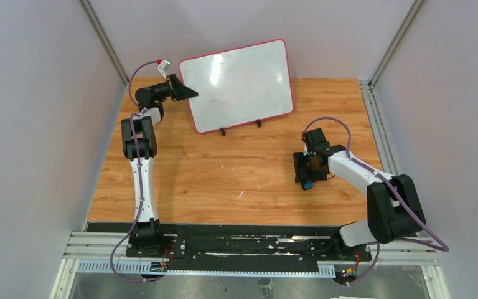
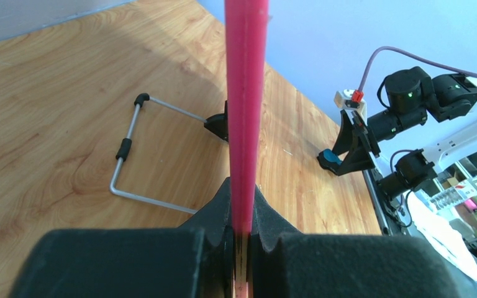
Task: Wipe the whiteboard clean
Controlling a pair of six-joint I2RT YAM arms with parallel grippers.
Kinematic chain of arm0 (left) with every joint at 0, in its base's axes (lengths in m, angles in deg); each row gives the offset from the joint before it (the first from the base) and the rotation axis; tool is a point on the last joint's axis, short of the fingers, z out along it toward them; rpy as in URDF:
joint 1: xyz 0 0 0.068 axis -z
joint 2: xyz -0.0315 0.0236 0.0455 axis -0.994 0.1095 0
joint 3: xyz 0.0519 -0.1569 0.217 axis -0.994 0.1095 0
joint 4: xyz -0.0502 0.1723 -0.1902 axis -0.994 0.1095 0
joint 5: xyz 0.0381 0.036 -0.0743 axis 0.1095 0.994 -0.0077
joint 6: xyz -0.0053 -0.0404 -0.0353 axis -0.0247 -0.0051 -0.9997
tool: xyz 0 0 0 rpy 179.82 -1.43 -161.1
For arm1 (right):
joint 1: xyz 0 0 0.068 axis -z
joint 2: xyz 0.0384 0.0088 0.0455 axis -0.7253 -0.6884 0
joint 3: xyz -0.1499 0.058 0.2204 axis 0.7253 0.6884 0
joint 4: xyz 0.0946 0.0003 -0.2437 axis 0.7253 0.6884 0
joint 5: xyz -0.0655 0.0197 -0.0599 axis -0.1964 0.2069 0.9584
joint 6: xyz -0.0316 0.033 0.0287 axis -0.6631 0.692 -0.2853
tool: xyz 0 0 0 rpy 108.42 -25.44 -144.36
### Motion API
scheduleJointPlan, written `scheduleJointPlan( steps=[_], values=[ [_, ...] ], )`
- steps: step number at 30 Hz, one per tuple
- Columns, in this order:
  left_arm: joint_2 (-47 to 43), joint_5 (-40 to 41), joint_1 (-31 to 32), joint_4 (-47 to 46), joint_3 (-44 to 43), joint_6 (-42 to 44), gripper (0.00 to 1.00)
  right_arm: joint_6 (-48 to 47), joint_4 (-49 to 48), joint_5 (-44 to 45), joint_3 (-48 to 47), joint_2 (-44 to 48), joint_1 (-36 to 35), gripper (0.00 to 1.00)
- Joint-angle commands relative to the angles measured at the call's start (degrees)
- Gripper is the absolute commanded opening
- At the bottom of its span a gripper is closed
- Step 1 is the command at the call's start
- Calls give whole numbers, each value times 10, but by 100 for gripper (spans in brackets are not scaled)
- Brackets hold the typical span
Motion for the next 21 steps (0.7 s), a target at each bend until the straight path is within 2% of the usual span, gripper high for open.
scheduleJointPlan(
  steps=[1,3,7,14,21],
  values=[
    [1,-44,3,-35,21,35,9,2,2,-2,-8,-10,11,62],
    [-3,-44,3,-35,27,39,20,2,2,-2,-9,-12,10,62],
    [-17,-48,4,-36,47,57,30,1,2,-1,-13,-14,10,62],
    [-29,-55,8,-36,65,75,41,1,2,1,-15,-15,10,62],
    [-37,-56,9,-35,66,79,45,1,2,5,-11,-12,10,62]
  ],
)
